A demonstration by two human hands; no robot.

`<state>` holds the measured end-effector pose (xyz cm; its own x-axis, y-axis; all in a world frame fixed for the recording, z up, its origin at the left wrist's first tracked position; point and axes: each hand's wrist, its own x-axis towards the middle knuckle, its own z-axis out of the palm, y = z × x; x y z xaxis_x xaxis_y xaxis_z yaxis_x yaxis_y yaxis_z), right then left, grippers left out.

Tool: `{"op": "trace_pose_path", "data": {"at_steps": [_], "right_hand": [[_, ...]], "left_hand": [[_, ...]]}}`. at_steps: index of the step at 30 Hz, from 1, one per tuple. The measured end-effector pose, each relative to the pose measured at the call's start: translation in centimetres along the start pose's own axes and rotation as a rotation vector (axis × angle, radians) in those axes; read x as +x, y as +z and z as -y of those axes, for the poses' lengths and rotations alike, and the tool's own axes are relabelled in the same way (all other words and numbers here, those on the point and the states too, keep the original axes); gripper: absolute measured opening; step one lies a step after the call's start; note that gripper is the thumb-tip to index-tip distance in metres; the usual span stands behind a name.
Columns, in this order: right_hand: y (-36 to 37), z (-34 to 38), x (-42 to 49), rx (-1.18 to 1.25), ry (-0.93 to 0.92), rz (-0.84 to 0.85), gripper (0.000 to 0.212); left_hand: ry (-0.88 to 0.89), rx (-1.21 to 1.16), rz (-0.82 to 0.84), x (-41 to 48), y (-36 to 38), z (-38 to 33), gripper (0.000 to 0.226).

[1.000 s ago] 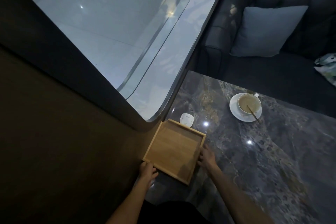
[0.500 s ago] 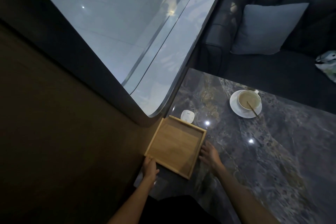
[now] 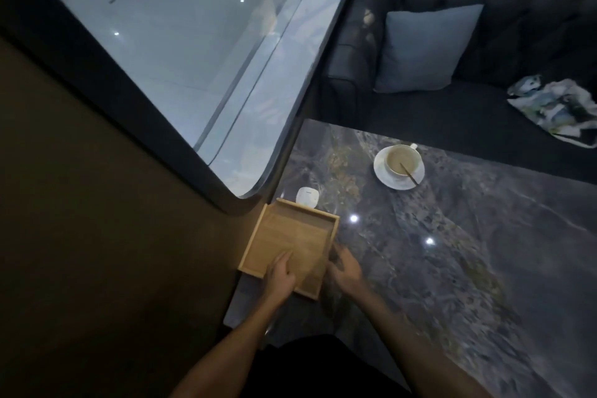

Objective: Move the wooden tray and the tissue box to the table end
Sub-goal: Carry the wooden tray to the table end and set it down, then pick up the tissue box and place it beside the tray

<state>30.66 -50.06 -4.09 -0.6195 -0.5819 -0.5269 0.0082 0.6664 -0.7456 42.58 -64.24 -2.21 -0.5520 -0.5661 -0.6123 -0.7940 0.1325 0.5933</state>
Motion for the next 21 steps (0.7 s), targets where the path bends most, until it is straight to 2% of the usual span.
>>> {"op": "trace_pose_path", "data": {"at_steps": [4,7,10,13,21], "right_hand": [[-4.6,-3.7,-2.4,-0.115,0.068,-0.092,0.064],[-9.5,-6.3,-5.5,-0.096,0.148,-0.139,0.046],[-14.6,-10.0,-8.9,-0.056,0.178,-0.202,0.037],[-19.9,-14.2,-13.1,-0.057,0.228,-0.288,0.038],[-33.8,-25.7,-20.3,-0.071,0.163,-0.398,0.035]], "left_hand": [[0.093,0.181,0.090,-0.1,2.7,-3.1,0.061],[0.152,0.266,0.119,-0.1,6.2,-5.5,0.046],[0.245,0.348,0.179,-1.1,10.5,-8.2,0.049],[0.304,0.353,0.198,-3.8,15.7,-12.2,0.046],[0.378,0.316,0.228,-10.5,32.8,-21.5,0.050]]}}
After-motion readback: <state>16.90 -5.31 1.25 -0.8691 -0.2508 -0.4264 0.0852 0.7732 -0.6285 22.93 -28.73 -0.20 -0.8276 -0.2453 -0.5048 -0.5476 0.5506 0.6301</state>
